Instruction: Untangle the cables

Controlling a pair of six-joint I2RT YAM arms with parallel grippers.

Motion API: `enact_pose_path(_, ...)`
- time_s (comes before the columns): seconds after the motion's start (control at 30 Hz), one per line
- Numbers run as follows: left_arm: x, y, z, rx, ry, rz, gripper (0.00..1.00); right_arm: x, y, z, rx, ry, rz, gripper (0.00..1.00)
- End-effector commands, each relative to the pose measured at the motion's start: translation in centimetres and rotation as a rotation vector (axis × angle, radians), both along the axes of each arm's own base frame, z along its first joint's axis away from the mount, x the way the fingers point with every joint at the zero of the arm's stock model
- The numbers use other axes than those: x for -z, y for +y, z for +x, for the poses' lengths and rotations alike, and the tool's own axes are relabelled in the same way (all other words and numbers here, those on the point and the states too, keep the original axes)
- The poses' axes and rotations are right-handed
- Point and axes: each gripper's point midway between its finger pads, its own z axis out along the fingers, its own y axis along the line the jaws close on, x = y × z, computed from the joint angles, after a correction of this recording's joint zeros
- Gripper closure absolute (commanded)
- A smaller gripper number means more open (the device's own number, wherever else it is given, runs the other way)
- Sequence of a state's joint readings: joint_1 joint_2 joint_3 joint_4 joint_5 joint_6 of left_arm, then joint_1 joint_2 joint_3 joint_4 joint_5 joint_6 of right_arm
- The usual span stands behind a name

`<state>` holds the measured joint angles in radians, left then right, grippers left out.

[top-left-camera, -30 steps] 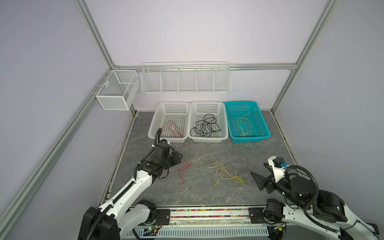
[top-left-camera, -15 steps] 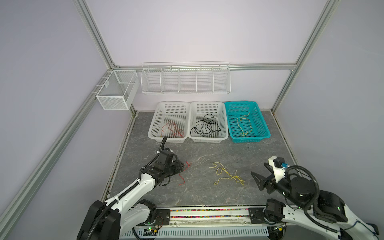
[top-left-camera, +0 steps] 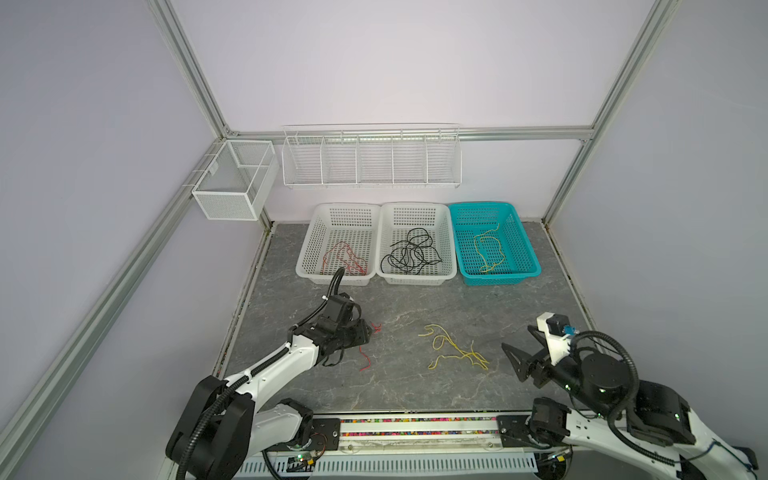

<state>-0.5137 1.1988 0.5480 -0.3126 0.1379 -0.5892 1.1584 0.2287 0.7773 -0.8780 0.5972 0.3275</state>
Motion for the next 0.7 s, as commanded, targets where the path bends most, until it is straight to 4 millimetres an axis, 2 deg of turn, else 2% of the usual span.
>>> enact_pose_path(0.0, 0.1, 0.2, 0.5, 0.017, -0.008, 0.051, 0.50, -0.2, 0.1, 0.2, 0.002, -0.020, 0.008, 0.12)
enact_pose_path(0.67, 1.6, 0.5, 2.3, 0.000, -0.015, 0.129, 0.62, -0.2, 0.0, 0.1, -0.002, -0.021, 0.013, 0.12)
